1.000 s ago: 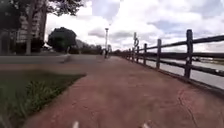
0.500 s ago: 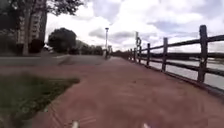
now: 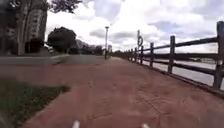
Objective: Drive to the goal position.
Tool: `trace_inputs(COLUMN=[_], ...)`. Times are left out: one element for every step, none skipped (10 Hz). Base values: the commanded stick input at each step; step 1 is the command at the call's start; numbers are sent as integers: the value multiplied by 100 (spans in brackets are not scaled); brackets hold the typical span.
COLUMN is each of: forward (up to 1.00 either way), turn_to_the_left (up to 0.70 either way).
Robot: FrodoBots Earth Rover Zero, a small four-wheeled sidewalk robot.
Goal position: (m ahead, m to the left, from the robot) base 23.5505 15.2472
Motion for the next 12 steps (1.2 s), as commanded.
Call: trace_inputs(forward=[100, 100, 100, 100, 100, 100, 100, 100, 100, 100, 100, 100], turn_to_the_left=[0, 0, 0, 0, 0, 0, 0, 0, 0, 0, 0, 0])
